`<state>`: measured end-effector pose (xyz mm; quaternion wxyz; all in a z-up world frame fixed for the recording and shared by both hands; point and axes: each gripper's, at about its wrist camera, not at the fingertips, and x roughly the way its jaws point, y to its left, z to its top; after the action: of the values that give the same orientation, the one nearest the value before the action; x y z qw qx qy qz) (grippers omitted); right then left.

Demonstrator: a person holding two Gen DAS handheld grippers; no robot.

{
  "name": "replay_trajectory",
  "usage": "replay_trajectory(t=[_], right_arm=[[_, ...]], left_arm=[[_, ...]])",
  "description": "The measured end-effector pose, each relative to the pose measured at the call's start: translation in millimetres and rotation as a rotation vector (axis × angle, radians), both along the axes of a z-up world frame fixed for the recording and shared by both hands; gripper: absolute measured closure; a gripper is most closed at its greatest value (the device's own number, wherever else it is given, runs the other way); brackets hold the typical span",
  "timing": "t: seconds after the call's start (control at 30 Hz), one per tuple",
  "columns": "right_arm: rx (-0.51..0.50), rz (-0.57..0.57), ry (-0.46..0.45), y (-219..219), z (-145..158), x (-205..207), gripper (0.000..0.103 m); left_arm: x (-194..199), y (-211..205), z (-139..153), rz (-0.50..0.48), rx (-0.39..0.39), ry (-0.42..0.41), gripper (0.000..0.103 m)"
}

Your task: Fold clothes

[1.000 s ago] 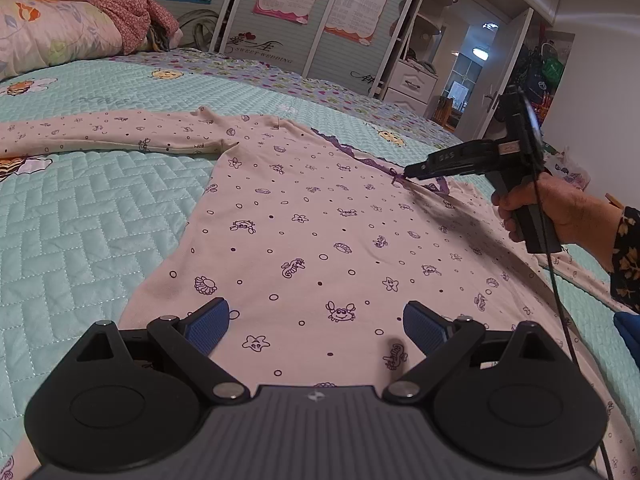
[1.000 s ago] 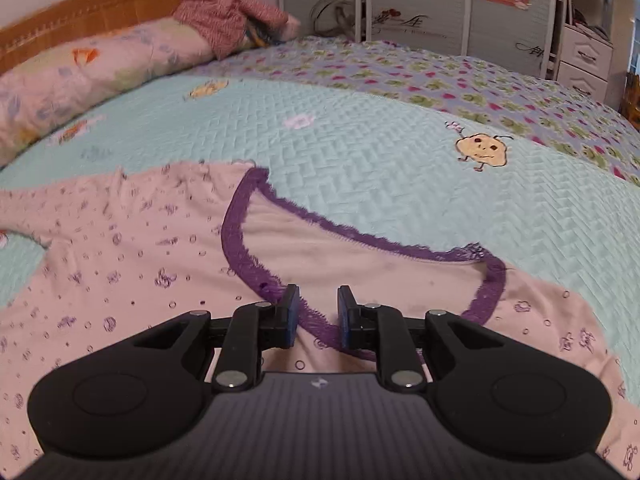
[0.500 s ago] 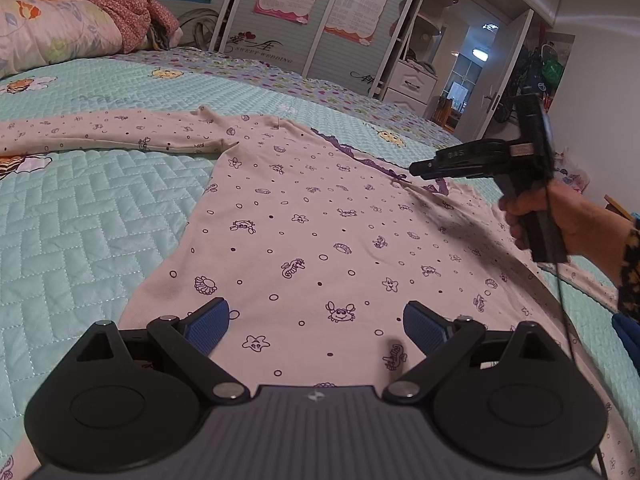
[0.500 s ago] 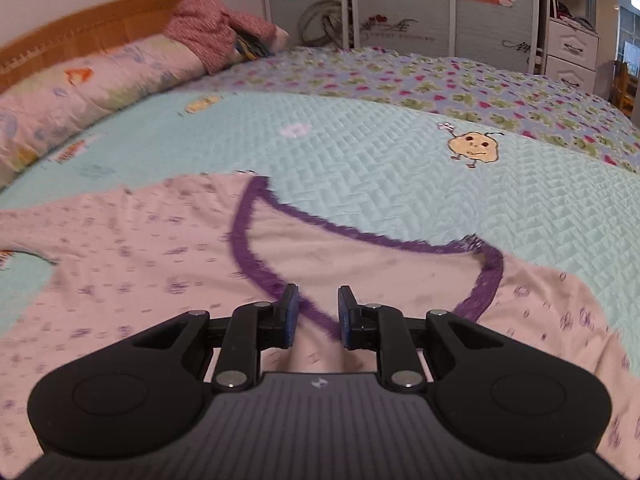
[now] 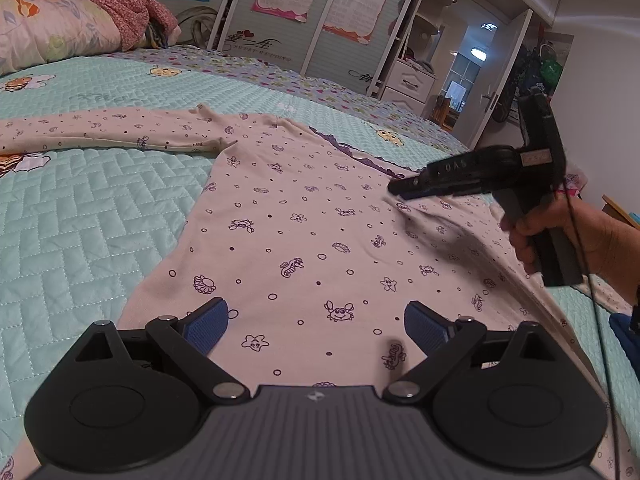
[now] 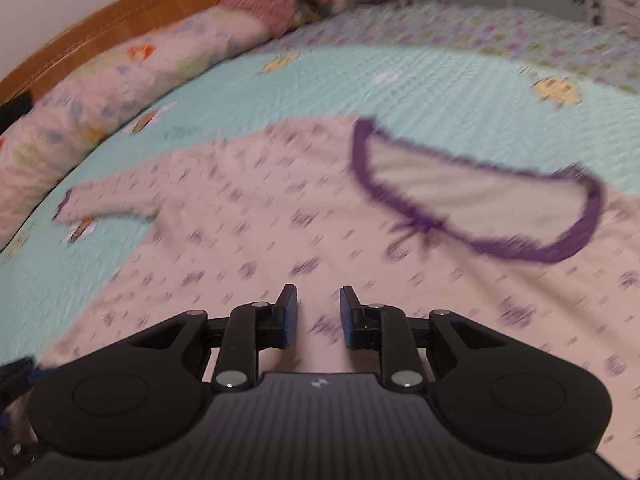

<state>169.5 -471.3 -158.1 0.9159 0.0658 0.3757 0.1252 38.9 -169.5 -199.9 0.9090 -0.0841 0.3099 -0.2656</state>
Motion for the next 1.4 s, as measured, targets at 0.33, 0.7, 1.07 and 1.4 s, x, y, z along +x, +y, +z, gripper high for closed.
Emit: replay_trajectory(t=[0.33, 0.7, 1.07, 1.4], right_arm=[[-0.228, -0.161, -0.034, -43.3, -2.1, 30.9, 0.078], [-0.192, -0.129, -0.016, -52.8, -16.0, 26.2, 0.078], [-0.282, -0.219, -0.034, -54.3, -19.0, 34.5, 0.103], [-0.121, -0.434, -0.080, -75.8, -0.9, 10.4, 0.098]], left_arm=[[0.9, 0.3, -0.2, -0.004, 0.001, 0.000, 0.004], [1.3, -0.7, -0.6, -0.004, 0.004, -0.002, 0.003], [1.1, -0.6, -0.8, -0.005, 0.003, -0.002, 0.003], [1.1, -1.5, -0.2, -0.011, 0.005, 0.001, 0.001]])
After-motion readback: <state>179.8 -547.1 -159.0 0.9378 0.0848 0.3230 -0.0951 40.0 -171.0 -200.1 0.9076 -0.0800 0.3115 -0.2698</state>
